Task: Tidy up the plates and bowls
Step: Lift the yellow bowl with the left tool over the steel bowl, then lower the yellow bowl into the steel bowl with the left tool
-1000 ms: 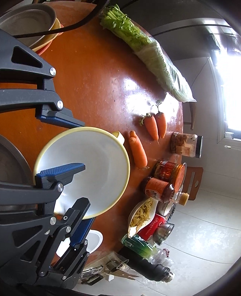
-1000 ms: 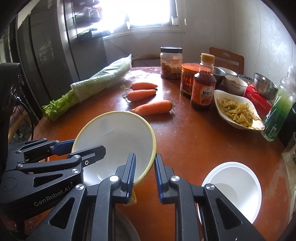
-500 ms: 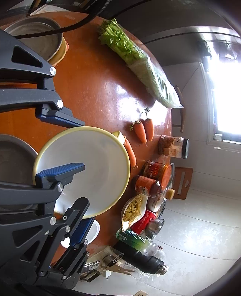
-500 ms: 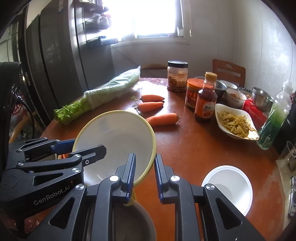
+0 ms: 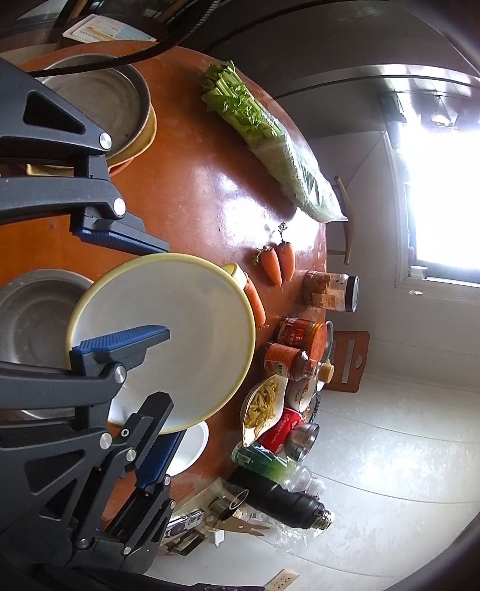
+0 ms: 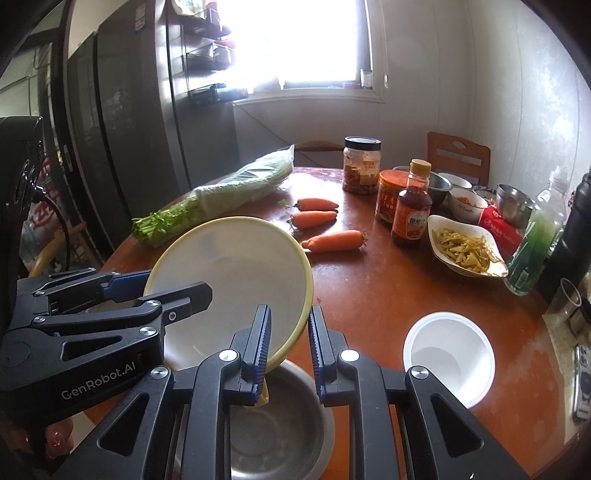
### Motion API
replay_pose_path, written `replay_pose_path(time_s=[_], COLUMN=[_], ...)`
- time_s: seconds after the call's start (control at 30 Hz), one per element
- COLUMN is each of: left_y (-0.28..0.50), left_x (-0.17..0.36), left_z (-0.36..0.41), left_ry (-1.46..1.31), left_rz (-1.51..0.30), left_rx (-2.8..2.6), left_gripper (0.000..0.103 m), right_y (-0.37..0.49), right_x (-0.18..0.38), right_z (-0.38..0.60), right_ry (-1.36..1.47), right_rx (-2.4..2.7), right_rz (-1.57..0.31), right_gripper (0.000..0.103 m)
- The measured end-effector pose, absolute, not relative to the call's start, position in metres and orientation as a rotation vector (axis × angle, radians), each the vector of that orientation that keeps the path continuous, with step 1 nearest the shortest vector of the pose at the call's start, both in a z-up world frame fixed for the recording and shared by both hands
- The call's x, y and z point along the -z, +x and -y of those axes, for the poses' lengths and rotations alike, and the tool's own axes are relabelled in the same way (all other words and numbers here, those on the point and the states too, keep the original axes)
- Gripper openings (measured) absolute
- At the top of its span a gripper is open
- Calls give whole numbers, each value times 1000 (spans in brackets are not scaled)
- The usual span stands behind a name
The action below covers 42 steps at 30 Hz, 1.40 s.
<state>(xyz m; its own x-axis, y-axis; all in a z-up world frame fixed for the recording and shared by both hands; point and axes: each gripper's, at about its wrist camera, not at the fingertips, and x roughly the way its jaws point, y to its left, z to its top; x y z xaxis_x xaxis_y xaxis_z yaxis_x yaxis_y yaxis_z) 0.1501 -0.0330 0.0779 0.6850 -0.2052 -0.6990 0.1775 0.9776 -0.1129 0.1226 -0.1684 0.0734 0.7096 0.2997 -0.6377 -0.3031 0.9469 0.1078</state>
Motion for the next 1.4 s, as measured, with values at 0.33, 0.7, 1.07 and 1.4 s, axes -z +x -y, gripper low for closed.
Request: replay_pose_path(time_s=[0.33, 0.7, 1.07, 1.4], left_y=[128, 122, 123, 121], left_x=[-71, -41, -19, -13], left_z=[36, 33, 45, 51], left_ry=[-28, -34, -7, 21], left_rz=[-782, -831, -877, -882], left_rx=[227, 223, 244, 241], left_gripper=[38, 38, 38, 38], right_y=[101, 92, 83, 81], right_x=[-65, -36, -12, 1], right_z=[171, 169, 178, 180], right_ry=[-4, -1, -9, -16], right_rx=[-333, -352, -344, -343], right_rz=[-712, -760, -786, -806], right_gripper=[21, 21, 21, 21])
